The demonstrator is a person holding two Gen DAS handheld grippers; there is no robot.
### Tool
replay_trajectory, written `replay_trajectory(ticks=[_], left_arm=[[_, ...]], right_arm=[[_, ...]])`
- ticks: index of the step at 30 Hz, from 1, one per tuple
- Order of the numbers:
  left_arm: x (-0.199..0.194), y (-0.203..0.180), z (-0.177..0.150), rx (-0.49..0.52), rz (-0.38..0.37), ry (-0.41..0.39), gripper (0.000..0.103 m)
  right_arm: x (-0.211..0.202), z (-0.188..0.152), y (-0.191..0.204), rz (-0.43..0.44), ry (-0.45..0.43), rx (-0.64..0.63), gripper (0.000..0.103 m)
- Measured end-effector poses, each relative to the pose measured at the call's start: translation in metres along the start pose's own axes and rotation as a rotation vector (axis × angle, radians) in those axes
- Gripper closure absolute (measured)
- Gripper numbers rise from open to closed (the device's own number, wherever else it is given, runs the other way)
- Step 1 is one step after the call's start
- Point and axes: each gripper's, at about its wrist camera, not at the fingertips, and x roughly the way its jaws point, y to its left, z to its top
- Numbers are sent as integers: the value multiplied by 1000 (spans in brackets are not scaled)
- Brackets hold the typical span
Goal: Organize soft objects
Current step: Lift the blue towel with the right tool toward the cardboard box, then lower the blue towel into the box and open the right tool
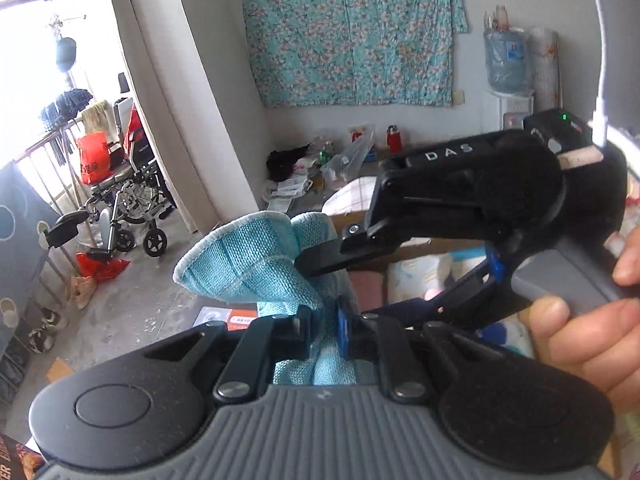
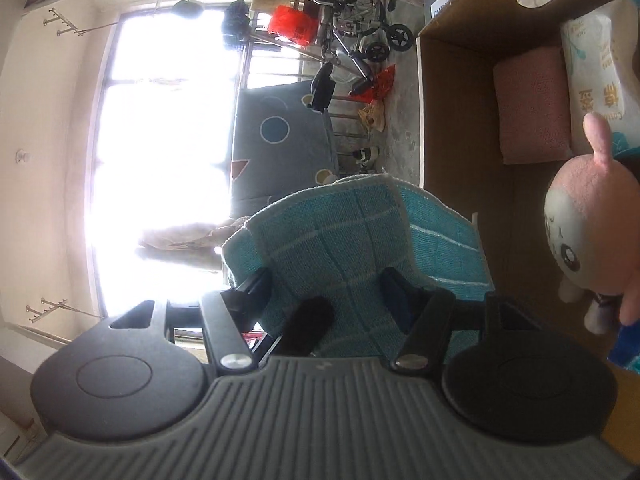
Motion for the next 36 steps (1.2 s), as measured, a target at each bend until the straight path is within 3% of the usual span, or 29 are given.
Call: replay_trajectory(ticks=[3,7,11,18,23,26,31,34,36], left_arm=[[37,-4,-7,20,-20,96,90],[58,-11,-26,62,-34,157,90],[76,-20,-37,106,-71,226,90],[108,-28,-41,173,-46,293,88],[106,-23,-37,140,-37,268,70],[86,-16,-31,110,-54,198,61],[51,-6,-29,64,-88,123,61],[44,-6,-38,55,-156,166,63],[51,-11,-46,78,-163,216,67]], right_arm=[[13,8,-11,-102,-9,-8,42],[1,14,-19,-228,-72,-61,42],[-24,15,-13,-247,-116,-114,42],[-59,6,-1,-245,-156,-191,42],[-72,-5,-3,-259,-161,-203,42],[-84,-14,-2,-254,-172,-219,42],[-106,-24,6,-224,-204,-248,42],[-121,-32,11,-207,-227,-269,42],[-130,-37,13,-203,-242,-283,42]])
